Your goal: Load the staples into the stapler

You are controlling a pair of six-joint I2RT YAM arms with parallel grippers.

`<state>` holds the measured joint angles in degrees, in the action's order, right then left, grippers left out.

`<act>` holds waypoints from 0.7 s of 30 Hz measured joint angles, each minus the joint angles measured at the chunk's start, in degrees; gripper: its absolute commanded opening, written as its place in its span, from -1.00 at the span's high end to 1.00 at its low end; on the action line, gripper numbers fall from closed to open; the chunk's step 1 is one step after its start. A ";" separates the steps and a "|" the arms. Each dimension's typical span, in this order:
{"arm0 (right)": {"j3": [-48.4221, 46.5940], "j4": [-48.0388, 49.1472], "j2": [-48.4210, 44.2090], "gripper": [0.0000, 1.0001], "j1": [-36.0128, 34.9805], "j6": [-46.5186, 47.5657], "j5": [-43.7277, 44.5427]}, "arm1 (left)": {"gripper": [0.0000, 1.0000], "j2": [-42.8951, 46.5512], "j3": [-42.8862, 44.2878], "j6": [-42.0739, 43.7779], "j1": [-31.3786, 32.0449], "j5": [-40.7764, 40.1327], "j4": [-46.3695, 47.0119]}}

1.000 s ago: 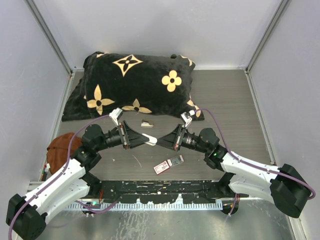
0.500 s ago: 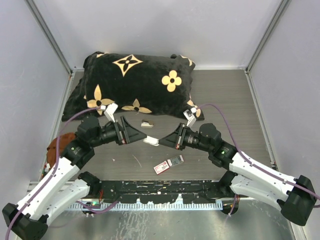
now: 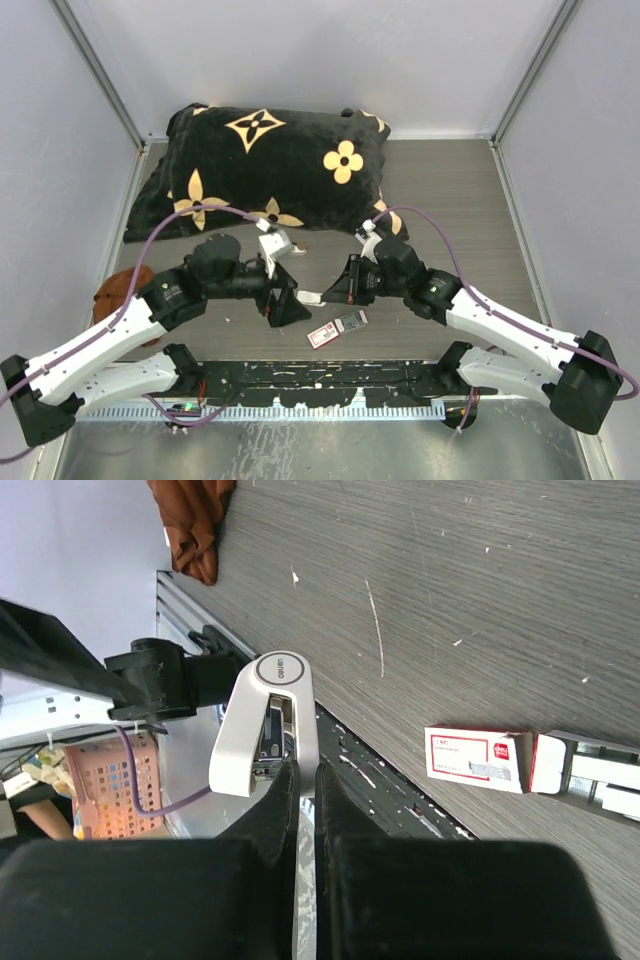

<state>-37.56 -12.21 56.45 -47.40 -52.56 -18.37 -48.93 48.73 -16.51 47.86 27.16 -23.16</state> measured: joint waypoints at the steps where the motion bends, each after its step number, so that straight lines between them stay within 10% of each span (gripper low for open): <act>1: -0.44 -0.48 0.44 0.99 0.02 0.31 -0.42 | -0.76 -0.59 0.00 2.82 2.51 -1.55 -0.70; 21: -4.22 -1.57 6.12 0.99 0.04 3.50 -9.14 | 0.27 -8.07 0.00 23.26 14.58 -15.17 -1.99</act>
<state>-41.78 -13.78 62.57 -47.35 -49.06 -27.51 -56.99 48.73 6.74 62.43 11.99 -25.15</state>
